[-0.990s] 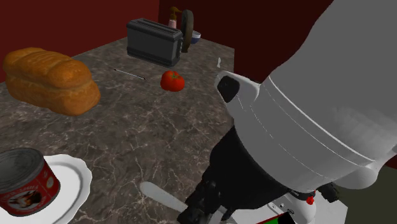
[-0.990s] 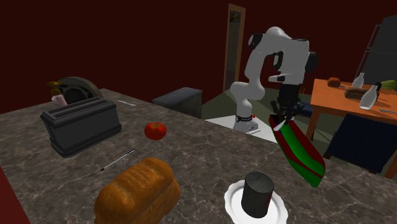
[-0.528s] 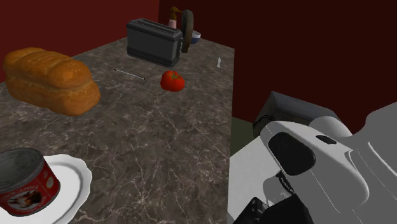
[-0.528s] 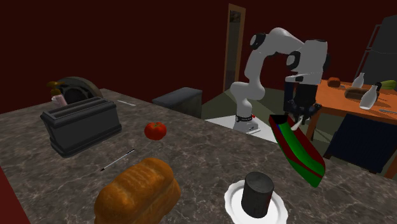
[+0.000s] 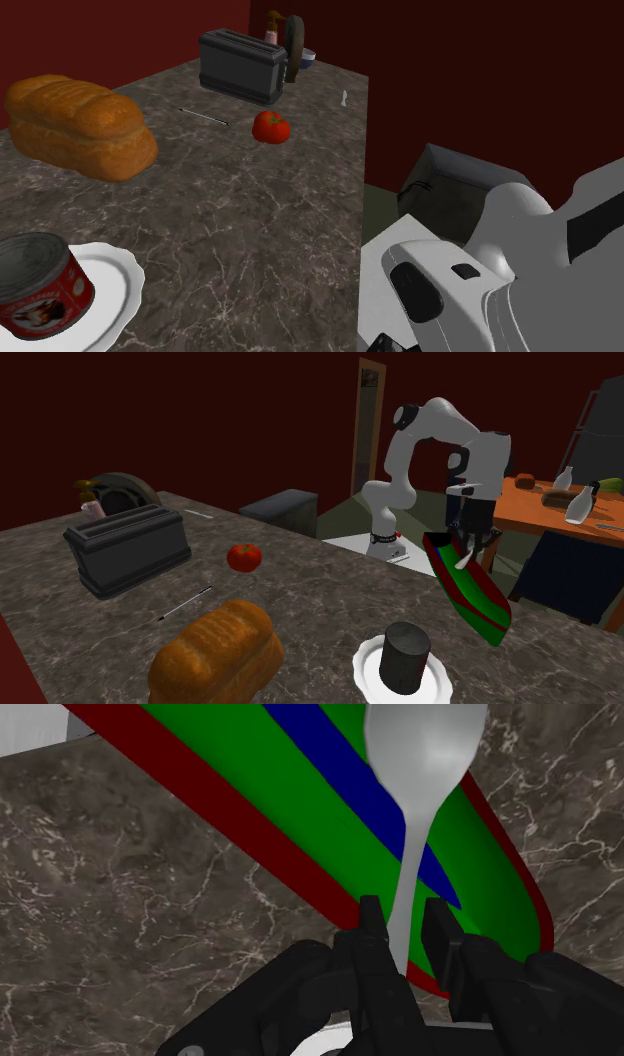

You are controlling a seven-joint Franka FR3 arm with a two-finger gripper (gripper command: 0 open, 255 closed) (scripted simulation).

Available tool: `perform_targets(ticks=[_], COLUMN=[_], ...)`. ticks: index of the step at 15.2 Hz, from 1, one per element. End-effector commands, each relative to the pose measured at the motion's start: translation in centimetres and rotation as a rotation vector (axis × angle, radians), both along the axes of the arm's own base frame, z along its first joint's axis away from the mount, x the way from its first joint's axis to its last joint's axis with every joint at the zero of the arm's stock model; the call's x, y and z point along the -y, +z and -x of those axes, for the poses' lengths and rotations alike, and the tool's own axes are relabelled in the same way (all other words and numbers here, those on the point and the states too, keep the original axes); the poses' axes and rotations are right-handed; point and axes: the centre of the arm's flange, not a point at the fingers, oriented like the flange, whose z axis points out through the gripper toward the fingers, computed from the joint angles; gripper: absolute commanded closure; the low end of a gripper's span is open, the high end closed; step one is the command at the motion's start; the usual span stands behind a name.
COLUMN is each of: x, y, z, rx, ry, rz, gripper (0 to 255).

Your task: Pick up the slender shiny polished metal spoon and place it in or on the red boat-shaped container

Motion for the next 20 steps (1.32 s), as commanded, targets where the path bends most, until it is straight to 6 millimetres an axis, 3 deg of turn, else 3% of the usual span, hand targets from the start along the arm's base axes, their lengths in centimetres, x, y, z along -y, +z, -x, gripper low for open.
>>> perform_targets(ticks=[1, 6, 13, 14, 19, 20], x=[0.1, 0.1, 0.1, 0.1, 0.1, 0.3], y=[-1.1, -3.6, -3.6, -3.6, -3.6, -2.3], z=[-0.1, -0.1, -0.1, -0.1, -0.1, 0.1], rx=[0.000, 0.000, 0.000, 0.000, 0.000, 0.000], ry=[0.000, 0.000, 0.000, 0.000, 0.000, 0.000], rz=[-0.001, -0.001, 0.000, 0.000, 0.000, -0.001], gripper=[255, 255, 255, 0, 0, 0])
